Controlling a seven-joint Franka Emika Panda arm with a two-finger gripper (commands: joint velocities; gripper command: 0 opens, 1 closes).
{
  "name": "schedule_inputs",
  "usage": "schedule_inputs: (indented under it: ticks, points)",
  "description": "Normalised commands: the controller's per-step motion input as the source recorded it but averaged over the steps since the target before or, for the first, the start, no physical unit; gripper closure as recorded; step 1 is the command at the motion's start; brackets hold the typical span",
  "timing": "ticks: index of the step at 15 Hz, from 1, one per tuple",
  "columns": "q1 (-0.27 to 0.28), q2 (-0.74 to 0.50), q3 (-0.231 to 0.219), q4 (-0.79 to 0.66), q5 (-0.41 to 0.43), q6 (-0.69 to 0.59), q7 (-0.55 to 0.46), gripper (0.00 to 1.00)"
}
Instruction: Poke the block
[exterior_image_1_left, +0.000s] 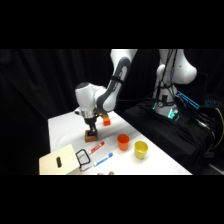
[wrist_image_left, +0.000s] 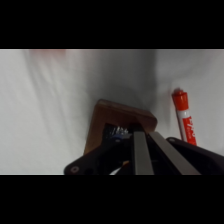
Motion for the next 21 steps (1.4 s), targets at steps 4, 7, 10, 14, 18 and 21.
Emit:
schedule_inputs:
  ticks: [4,7,10,14,18,21]
  points:
    - [-0.051,-0.31,0.058,-0.11,0.046,-0.17,-0.21,0.98]
    - [-0.086,-0.35,0.071,-0.07,0.066,-0.32,-0.25,0.70]
    - [-0.084,-0.28,0.059,-0.02,0.082,-0.30,-0.23,0.47]
    - [-0.071,-0.27,0.044,-0.01,0.082,-0.30,-0.23,0.16]
    - [-0.041,-0.32,0.026,-0.02,0.068,-0.32,-0.19,0.00]
    - [-0.022,-0.32,0.027,-0.04,0.091,-0.30,-0.18,0.00]
